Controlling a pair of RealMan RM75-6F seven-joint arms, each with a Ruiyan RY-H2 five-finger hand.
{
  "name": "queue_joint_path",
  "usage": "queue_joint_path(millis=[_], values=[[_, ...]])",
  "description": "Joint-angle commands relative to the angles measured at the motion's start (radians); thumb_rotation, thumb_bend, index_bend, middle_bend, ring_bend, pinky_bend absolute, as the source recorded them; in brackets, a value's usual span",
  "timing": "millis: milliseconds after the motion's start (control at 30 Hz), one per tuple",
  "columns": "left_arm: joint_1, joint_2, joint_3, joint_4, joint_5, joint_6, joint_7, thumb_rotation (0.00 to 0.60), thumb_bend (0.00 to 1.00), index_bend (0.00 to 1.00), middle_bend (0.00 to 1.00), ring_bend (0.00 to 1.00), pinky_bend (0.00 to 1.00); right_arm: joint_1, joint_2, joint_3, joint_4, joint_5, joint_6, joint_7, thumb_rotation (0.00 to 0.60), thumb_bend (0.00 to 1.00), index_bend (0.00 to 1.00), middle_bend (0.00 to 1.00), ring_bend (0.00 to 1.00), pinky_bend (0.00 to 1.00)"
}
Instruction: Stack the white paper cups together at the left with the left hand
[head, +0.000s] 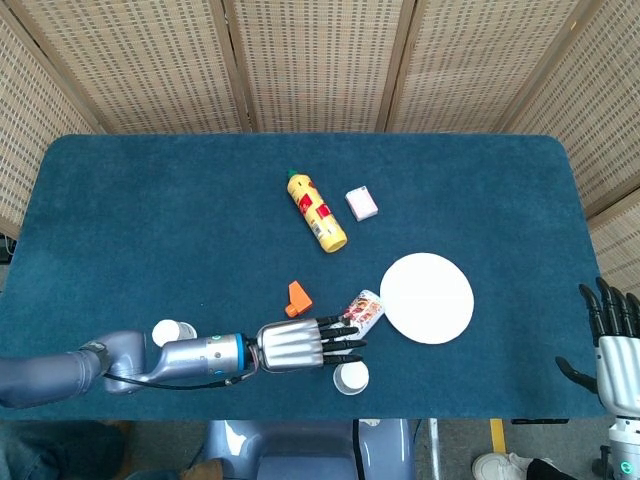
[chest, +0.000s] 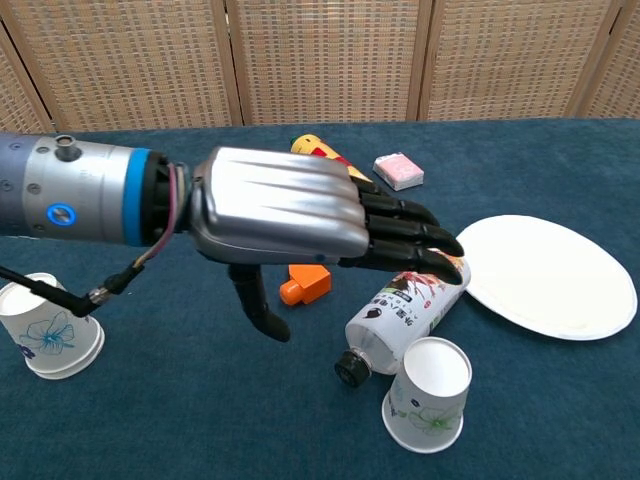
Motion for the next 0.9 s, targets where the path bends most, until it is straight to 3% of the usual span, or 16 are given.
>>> queue_joint_path(millis=[33, 233, 700, 900], values=[[-0.046, -0.028, -0.012, 0.002, -0.039, -0.051, -0.002, 0.600, 0.00, 0.00, 0.00, 0.04, 0.18, 0.003, -0.001, 0.004, 0.002, 0.010, -0.008, 0.000, 0.600, 0.00, 0.00, 0.00, 0.00, 0.00], [-0.113, -0.086, -0.018, 0.015, -0.083, -0.114, 0.006, 0.600, 0.00, 0.02, 0.01, 0.08, 0.21, 0.006, 0.005, 0.014, 0.005, 0.029, -0.014, 0.016, 0.600, 0.00, 0.00, 0.00, 0.00, 0.00], [-0.149, -0.196, -0.013, 0.051, -0.179, -0.168, 0.121, 0.600, 0.00, 0.26, 0.17, 0.24, 0.34, -0.010, 0.026, 0.019, 0.005, 0.027, 0.014, 0.069, 0.600, 0.00, 0.00, 0.00, 0.00, 0.00], [-0.146, -0.238, -0.020, 0.072, -0.210, -0.158, 0.174, 0.600, 0.04, 0.47, 0.35, 0.41, 0.47, -0.016, 0.030, 0.021, 0.004, 0.027, 0.024, 0.080, 0.600, 0.00, 0.00, 0.00, 0.00, 0.00]])
